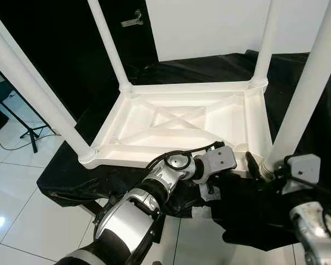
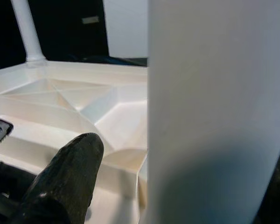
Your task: Building children table
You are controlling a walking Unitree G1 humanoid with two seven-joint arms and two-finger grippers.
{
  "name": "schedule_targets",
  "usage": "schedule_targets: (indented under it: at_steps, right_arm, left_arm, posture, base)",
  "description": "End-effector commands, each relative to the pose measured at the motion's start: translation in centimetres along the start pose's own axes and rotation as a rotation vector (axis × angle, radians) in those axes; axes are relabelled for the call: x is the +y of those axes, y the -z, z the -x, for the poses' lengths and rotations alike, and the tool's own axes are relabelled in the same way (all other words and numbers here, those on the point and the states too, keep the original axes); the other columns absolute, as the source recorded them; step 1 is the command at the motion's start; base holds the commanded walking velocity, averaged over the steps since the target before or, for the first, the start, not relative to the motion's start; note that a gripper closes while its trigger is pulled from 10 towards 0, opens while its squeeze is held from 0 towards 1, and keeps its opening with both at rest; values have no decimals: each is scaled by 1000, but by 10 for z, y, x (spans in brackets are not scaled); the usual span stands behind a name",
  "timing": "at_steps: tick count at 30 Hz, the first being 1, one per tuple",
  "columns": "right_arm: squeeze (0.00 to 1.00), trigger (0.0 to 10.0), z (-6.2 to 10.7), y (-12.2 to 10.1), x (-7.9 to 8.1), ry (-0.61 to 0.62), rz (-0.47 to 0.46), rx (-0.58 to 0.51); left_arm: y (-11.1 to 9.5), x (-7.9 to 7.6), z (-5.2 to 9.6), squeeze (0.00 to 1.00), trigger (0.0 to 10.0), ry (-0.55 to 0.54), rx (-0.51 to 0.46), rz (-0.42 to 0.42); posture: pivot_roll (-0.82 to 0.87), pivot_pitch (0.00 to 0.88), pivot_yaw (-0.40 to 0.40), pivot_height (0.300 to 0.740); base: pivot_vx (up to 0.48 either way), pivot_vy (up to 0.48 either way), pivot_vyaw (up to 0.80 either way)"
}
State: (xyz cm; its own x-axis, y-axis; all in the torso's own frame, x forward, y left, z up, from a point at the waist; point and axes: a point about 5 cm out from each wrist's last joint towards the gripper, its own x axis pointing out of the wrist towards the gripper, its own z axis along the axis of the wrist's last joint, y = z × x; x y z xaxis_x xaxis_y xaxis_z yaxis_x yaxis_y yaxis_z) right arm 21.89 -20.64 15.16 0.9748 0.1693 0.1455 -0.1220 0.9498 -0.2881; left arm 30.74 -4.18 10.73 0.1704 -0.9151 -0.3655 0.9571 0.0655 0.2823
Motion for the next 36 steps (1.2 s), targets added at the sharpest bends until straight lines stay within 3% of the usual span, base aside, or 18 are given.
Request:
schedule_targets:
  at_steps: [1, 3, 4, 5, 11, 15, 21, 23, 25, 28, 35, 36]
  right_arm:
    - [0, 10000, -1, 0, -2, -45, -29, 10]
    - [0, 10000, -1, 2, -4, -58, -40, 21]
    - [0, 5569, 0, 3, -4, -78, -48, 28]
    - [0, 0, 1, 4, -4, -99, -65, 42]
    - [0, 0, 6, 6, 1, -159, -95, 66]
    - [0, 0, 9, 8, 15, -126, -86, 100]
    - [0, 0, 16, 16, 12, 67, -91, 148]
    - [0, 0, 22, 22, 2, 284, -49, 168]
    - [0, 0, 22, 24, 6, 335, -41, 182]
    - [0, 0, 15, 21, 20, 344, -35, 160]
    - [0, 0, 12, 19, 17, 376, -37, 155]
    - [0, 3765, 11, 20, 19, 354, -34, 155]
  left_arm:
    - [17, -15, -8, 0, 10000, -38, 62, 70]
    - [17, -15, -8, 0, 10000, -39, 62, 70]
    - [17, -15, -8, 0, 10000, -39, 62, 70]
    - [17, -14, -7, 0, 10000, -40, 62, 70]
    - [18, -14, -7, 0, 10000, -41, 64, 69]
    - [18, -14, -7, 0, 10000, -37, 64, 68]
    - [18, -13, -6, 0, 10000, -38, 65, 67]
    - [18, -13, -6, 0, 10000, -39, 67, 68]
    - [19, -14, -5, 0, 10000, -37, 69, 67]
    - [18, -15, -7, 0, 10000, -29, 67, 63]
    - [17, -12, -5, 0, 10000, -42, 67, 63]
    - [18, -12, -5, 0, 10000, -44, 68, 65]
  posture:
    - [-66, 0, 124, 740]
    - [-66, 0, 124, 740]
    - [-66, 0, 124, 740]
    - [-64, 0, 125, 740]
    - [-64, 0, 127, 740]
    - [-63, 0, 132, 740]
    - [-57, 0, 134, 740]
    - [-57, 0, 134, 740]
    - [-61, 0, 136, 740]
    - [-55, 0, 137, 740]
    - [-46, 0, 127, 740]
    - [-49, 0, 127, 740]
  base:
    - [0, 0, 0]
    - [0, 0, 0]
    - [0, 0, 0]
    - [0, 0, 0]
    - [0, 0, 0]
    - [0, 0, 0]
    - [0, 0, 0]
    - [0, 0, 0]
    - [0, 0, 0]
    - [0, 0, 0]
    - [0, 0, 0]
    - [0, 0, 0]
